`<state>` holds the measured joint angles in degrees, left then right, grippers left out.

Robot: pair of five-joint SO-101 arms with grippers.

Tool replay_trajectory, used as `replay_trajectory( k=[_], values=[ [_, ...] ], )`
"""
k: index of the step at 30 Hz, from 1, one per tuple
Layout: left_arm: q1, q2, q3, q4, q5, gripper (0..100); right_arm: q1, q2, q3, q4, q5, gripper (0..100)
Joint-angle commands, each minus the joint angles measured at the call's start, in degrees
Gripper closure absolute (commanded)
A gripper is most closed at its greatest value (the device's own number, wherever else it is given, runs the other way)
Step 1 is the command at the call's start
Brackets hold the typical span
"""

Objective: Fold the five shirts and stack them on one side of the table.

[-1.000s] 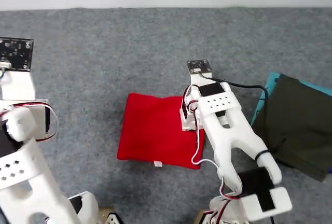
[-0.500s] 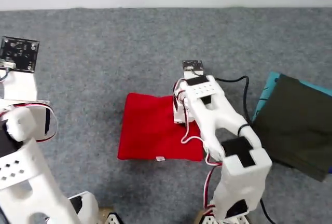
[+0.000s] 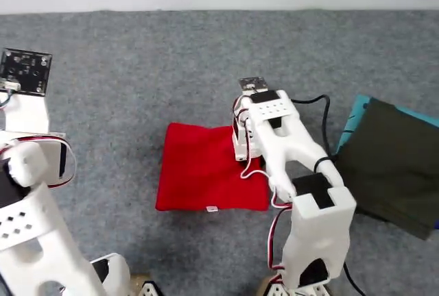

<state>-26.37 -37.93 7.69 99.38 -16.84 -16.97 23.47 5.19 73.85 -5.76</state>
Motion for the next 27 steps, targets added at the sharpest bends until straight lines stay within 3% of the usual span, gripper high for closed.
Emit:
replay_trajectory(
  k=[1, 10, 18, 27],
  values=[
    [-0.26, -0.97, 0.04, 1.05, -0.62, 99, 5.49, -3.74, -1.49, 0.40, 8.35, 99.0],
    [-0.26, -0.97, 0.04, 1.05, -0.62, 99, 13.58, -7.52, -7.74, -0.66, 39.82, 99.0],
    [-0.26, -0.97, 0.13, 1.05, -0.62, 99, 9.10, -7.52, -13.89, -13.49, 67.69, 99.0],
    [-0.26, -1.41, 2.68, 1.05, -0.62, 99, 4.79, -1.98, -14.15, -27.21, 78.68, 99.0]
  ],
)
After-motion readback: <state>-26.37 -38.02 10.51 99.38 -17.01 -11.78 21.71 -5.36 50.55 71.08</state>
